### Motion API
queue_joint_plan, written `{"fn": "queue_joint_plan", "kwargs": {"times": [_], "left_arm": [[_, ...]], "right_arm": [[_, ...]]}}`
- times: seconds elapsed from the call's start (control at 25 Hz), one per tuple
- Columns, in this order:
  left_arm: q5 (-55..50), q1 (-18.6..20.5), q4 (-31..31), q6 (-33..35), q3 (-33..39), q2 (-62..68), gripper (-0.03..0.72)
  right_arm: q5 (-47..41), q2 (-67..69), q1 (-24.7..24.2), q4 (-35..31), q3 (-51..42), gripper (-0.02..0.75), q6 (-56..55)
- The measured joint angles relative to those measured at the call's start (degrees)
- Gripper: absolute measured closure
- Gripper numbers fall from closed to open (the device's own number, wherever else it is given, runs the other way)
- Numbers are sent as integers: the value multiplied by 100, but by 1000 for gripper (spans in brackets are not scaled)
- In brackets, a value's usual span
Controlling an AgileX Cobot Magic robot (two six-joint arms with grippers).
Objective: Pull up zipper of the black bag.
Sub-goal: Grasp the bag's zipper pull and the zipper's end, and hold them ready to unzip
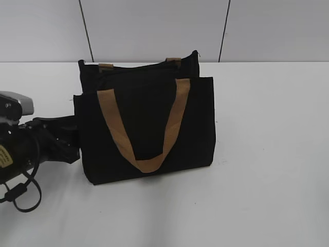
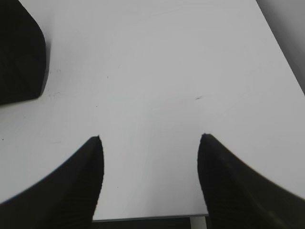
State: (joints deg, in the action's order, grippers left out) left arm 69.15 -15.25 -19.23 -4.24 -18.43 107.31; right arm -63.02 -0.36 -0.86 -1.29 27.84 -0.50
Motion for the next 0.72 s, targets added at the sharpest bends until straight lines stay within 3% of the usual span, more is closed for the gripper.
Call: {"fn": "queue_joint_plan", "kwargs": {"times": [0.28, 0.72], "left_arm": [[-178, 8, -421, 0, -265, 0, 327], [-653, 20, -599, 0, -421, 91, 335]], "right_arm": [[0, 0, 0, 0, 0, 253, 0], [0, 0, 0, 0, 0, 253, 0]]}}
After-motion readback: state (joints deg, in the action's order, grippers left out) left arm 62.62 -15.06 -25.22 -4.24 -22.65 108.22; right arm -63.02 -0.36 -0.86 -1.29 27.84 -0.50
